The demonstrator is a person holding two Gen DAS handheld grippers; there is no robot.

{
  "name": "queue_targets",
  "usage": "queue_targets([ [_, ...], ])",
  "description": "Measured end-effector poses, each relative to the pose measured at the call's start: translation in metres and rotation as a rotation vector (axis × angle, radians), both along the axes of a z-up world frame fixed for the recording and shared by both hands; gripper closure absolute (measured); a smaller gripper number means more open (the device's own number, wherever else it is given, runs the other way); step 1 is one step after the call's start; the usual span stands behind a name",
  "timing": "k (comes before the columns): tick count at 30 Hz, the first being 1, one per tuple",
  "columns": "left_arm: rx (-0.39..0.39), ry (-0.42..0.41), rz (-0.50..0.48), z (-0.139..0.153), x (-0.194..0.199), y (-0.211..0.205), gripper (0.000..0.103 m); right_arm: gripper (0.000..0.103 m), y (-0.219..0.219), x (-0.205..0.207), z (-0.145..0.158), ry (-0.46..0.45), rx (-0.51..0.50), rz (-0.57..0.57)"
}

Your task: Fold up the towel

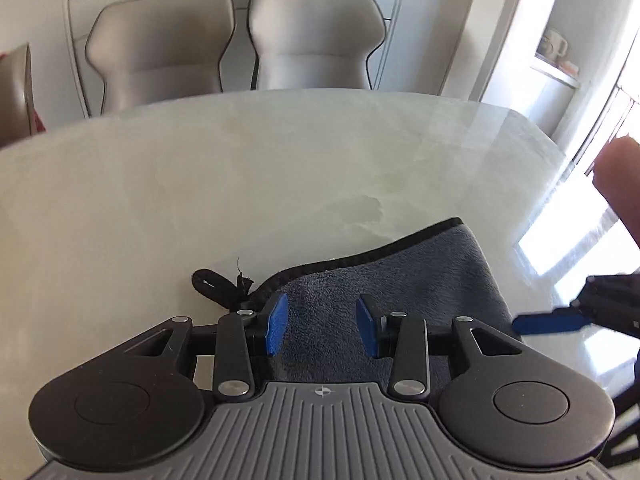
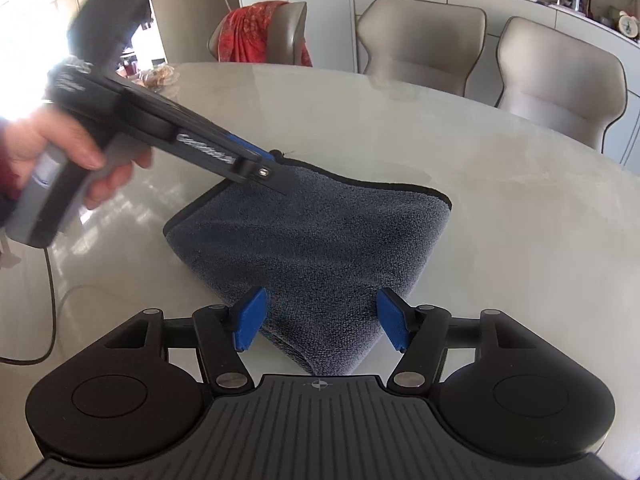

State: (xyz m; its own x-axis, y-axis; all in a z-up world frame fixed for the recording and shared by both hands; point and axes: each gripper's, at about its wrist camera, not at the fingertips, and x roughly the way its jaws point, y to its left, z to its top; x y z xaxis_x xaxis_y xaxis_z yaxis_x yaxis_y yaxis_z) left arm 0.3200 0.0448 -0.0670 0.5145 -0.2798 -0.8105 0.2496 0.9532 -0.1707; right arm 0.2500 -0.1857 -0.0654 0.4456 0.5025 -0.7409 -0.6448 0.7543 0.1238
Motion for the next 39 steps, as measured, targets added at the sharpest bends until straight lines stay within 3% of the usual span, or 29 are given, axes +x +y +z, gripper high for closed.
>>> queue_targets([
  [3, 0.054, -0.01, -0.031, -0.006, -0.001, 0.0, 0.068, 0.037, 0.001, 0.0, -0.002, 0.01, 0.0, 0.01],
  [5, 0.074, -0.013, -0.025, -0.007, -0.002, 0.003, 0.077, 0.036, 0.002, 0.0, -0.004, 0.017, -0.002, 0.015],
  [10, 0.098, -0.022, 0.036, -0.005, -0.003, 0.001, 0.079, 0.035, -0.001, 0.005, -0.016, 0.04, -0.034, 0.003],
  [12, 0.104, -0.03, 0.07, 0.002, -0.004, -0.004, 0.066, 0.035, 0.0, 0.008, -0.013, 0.028, -0.03, 0.004],
  [14, 0.111, -0.067, 0.089, 0.013, -0.008, -0.009, 0.036, 0.033, 0.001, 0.012, -0.009, 0.006, -0.027, 0.007],
  [17, 0.131, -0.115, 0.086, 0.024, -0.008, -0.018, 0.034, 0.025, 0.005, 0.022, -0.004, -0.047, -0.022, 0.007],
  [23, 0.128, -0.046, 0.15, 0.016, 0.002, -0.021, 0.029, 0.023, 0.021, 0.042, 0.0, -0.106, -0.041, 0.028],
  [33, 0.151, 0.003, 0.155, -0.005, 0.002, -0.017, 0.022, 0.017, 0.03, 0.056, -0.019, -0.065, -0.091, 0.077],
  [39, 0.134, 0.01, 0.164, -0.012, 0.008, -0.008, 0.009, 0.012, 0.029, 0.062, -0.026, -0.054, -0.105, 0.079],
])
